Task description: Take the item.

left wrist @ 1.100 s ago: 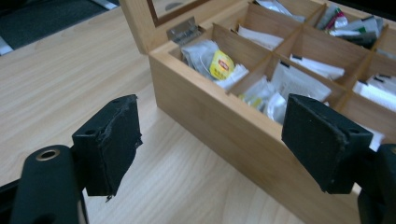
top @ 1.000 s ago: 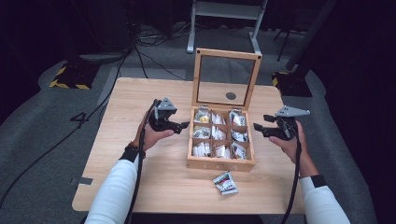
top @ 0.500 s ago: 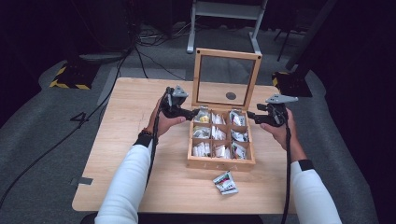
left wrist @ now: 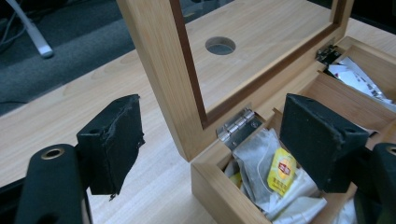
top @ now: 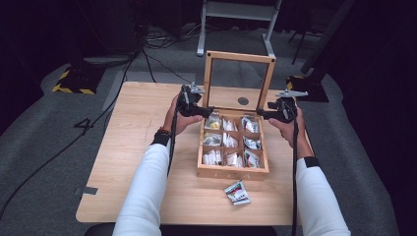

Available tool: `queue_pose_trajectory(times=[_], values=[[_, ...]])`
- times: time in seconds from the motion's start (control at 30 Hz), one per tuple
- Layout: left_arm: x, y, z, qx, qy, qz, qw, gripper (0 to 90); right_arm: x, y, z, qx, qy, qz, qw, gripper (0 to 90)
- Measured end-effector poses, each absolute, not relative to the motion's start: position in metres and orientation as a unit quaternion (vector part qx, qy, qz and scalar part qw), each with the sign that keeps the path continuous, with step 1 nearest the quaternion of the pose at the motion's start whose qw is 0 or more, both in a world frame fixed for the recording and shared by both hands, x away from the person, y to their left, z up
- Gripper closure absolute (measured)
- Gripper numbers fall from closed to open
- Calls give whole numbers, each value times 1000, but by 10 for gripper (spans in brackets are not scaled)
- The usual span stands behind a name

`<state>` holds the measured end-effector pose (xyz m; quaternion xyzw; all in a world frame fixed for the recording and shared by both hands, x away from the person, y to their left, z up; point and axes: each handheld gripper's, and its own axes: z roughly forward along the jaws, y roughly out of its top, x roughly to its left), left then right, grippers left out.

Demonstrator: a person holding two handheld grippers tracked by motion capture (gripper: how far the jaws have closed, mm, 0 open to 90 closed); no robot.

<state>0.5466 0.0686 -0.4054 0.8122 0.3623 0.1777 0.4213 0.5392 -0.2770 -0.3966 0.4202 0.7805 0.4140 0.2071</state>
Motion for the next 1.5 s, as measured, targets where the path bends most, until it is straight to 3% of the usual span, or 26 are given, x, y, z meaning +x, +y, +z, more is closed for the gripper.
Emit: queue_pose_trajectory(times=[0.9, 1.17, 1.33, 1.5], values=[[569, 46, -405, 804, 390, 179, 411, 274, 563, -264, -421, 440, 774, 418, 178, 388], [570, 51, -402, 801, 395, 165, 417, 331, 563, -268, -415, 451, 765, 426, 173, 457], [570, 47, -404, 803, 396, 168, 413, 287, 562, -268, -415, 461, 759, 424, 181, 506], [573, 44, -405, 802, 402, 168, 408, 318, 561, -269, -415, 463, 756, 423, 187, 546]])
